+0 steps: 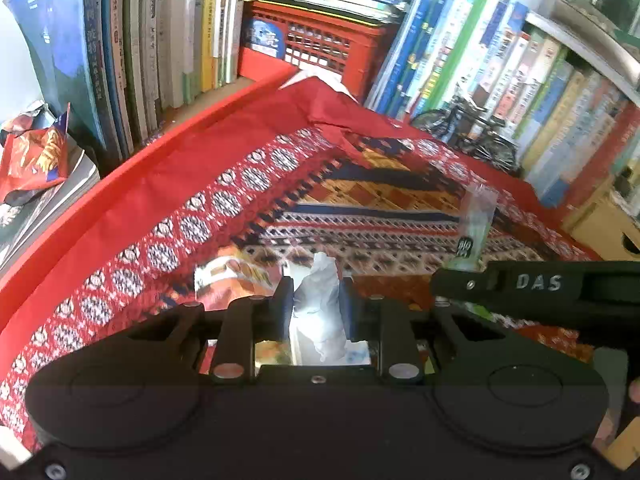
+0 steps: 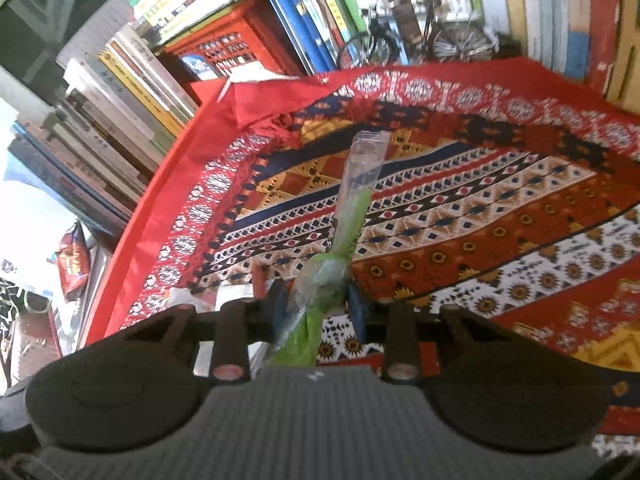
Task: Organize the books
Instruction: 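Lift the tissue and green bag and carry them over the trash bag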
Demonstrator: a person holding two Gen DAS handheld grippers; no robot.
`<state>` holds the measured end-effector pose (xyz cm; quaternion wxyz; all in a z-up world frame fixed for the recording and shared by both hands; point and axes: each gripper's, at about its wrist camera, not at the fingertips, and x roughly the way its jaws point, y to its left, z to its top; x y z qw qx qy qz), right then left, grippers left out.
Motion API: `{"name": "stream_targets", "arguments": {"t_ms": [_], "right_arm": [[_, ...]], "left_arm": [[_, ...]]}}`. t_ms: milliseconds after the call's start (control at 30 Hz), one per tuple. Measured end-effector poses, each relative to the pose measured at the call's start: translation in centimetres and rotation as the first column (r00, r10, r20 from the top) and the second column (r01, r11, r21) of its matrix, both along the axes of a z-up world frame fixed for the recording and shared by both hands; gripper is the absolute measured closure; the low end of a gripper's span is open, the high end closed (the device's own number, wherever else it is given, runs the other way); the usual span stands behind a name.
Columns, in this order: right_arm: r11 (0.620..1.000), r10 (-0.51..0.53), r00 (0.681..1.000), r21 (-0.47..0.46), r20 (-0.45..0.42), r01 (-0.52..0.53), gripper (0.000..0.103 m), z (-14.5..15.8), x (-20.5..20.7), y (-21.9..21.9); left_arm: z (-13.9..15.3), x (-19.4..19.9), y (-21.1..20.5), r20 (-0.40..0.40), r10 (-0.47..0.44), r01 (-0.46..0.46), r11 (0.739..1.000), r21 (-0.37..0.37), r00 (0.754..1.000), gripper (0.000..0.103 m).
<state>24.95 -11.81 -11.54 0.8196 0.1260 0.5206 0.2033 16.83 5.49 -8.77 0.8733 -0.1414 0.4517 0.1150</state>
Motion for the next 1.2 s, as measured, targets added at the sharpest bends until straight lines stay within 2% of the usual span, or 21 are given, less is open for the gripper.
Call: {"name": "stream_targets", "arguments": {"t_ms": [100,267,600,933,1200], "right_arm": [[1.000,-0.004,0.999,-0.007,0.034,0.005,0.066,1.7,-1.9,-1.0],[1.000,-0.007,0.999,-0.027,0.044,0.008,0.066,3.0,-5.7,-1.9],[0.994,0.057,0.998,-0.097,0.036,-0.053,0.066,3.6,-13.6,-0.1],[0.989,0.091,0.996,-0.118,0.022,-0.088,0.066,3.7,-23.3,2.2],[0.979,0.139,0.990,-0.151,0.005,-0.137,0.066,2.4,-30.8,4.5]], "left_arm": [[1.1,-1.5,-1.0,0.013,-0.031,0.031,1.000,0.002,0.999,0.080],[2.4,-5.5,-2.1,0.039,-0.061,0.061,0.998,0.004,0.997,0.080],[3.7,-15.5,-0.6,0.052,-0.019,0.019,1.000,-0.008,0.998,0.080],[3.5,-25.9,1.5,0.031,0.005,-0.005,1.000,-0.018,1.000,0.080],[1.3,-34.5,3.1,-0.024,0.025,-0.026,0.999,-0.040,0.999,0.080]]}}
